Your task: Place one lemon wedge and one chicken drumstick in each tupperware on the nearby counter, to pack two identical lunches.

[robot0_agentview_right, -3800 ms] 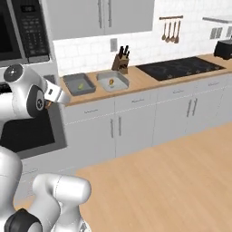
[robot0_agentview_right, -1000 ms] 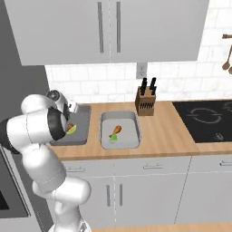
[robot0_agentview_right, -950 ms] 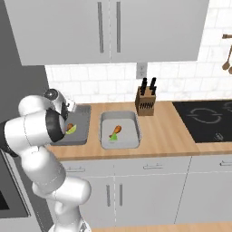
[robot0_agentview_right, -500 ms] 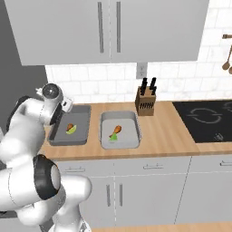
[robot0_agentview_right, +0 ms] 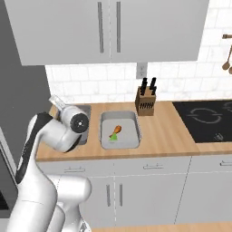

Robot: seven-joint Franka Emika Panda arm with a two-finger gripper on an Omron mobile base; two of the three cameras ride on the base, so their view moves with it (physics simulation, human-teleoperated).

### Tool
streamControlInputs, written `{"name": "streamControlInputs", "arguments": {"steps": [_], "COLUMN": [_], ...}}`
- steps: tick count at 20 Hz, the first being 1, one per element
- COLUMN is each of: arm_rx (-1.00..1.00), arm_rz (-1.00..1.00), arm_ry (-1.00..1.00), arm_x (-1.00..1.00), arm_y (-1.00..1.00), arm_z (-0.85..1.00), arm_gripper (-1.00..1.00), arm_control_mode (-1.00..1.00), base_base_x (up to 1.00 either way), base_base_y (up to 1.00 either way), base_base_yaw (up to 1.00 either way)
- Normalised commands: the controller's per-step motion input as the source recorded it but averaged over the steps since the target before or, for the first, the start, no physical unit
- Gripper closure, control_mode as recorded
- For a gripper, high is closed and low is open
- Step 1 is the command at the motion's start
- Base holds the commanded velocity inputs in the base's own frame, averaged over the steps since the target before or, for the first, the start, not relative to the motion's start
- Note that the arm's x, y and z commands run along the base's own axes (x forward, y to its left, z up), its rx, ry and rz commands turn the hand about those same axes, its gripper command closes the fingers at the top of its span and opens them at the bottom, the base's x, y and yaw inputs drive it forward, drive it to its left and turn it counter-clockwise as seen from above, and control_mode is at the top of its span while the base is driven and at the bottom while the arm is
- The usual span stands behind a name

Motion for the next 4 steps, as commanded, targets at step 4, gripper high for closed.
{"name": "streamControlInputs", "arguments": {"steps": [4], "arm_rx": [0.29], "arm_rz": [-0.17], "arm_ry": [-0.05], "arm_x": [-1.0], "arm_y": [-0.98], "arm_z": [0.25], "arm_gripper": [-1.0], "arm_control_mode": [-1.0], "base_base_x": [0.0], "base_base_y": [0.0], "base_base_yaw": [0.0]}}
